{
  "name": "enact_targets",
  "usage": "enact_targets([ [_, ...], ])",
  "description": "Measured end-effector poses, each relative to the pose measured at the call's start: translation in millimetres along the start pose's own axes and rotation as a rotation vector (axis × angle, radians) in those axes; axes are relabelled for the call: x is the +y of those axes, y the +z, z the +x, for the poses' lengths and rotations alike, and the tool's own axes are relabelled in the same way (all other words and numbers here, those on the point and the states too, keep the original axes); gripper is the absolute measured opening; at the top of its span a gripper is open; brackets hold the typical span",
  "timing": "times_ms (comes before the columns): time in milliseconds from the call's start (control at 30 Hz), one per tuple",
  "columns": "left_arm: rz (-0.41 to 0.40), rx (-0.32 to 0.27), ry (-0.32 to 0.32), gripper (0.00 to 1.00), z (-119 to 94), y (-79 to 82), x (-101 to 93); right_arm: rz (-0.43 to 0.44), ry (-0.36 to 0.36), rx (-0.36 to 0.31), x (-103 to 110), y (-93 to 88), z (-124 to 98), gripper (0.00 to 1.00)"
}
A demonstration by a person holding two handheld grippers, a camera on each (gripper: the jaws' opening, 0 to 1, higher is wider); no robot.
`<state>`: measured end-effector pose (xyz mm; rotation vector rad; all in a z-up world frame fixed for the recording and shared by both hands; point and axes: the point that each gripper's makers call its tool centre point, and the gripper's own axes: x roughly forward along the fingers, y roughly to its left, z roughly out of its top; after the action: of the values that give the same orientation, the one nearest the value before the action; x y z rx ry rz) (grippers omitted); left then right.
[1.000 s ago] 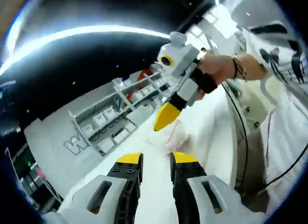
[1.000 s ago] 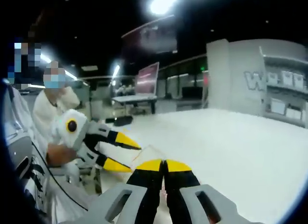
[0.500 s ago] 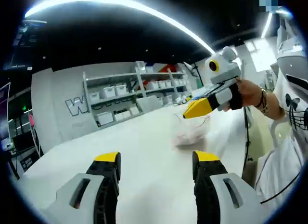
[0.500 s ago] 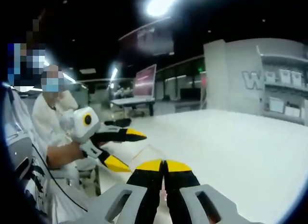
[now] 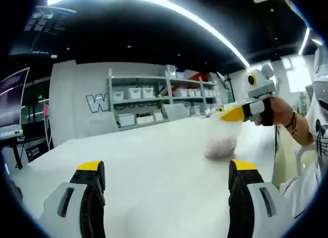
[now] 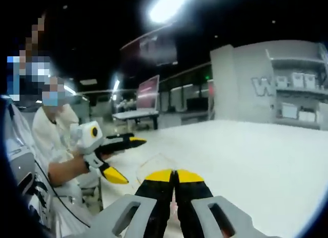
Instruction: Open the resealable bag by pulling the two sides of the seal apart until the entire bag opening is separated and visibly accessible.
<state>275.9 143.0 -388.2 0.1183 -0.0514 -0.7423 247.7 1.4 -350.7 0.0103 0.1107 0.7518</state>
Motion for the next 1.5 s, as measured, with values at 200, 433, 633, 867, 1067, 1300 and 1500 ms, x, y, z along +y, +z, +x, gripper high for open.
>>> enact_targets([
  [200,0.032,-0.078,0.021,1.00,0,12.3,4.3,0.021,-0.038,-0.037,-16,12.0,-10,0.00],
  [433,-0.062,0.024,0.035,1.00,-1,-7.5,8.7,0.035,-0.026,-0.046,-16,15.2,-10,0.00],
  [633,-0.040,0.020,0.062,1.00,-1,-8.0,14.4,0.061,-0.018,-0.071,-21,25.2,-10,0.00],
  [867,-0.038,0.034,0.063,1.00,0,-11.9,15.4,0.064,-0.010,-0.046,-24,23.2,-5,0.00],
  [1067,-0.042,0.028,0.064,1.00,0,-10.6,15.7,0.080,-0.012,-0.032,-30,22.1,-1,0.00],
  [1300,-0.059,0.014,0.063,1.00,0,-7.6,16.9,0.066,-0.027,-0.015,-37,24.3,6,0.00],
  [1500,-0.063,0.008,0.061,1.00,0,-6.5,17.3,0.048,-0.051,-0.006,-48,24.9,15,0.00],
])
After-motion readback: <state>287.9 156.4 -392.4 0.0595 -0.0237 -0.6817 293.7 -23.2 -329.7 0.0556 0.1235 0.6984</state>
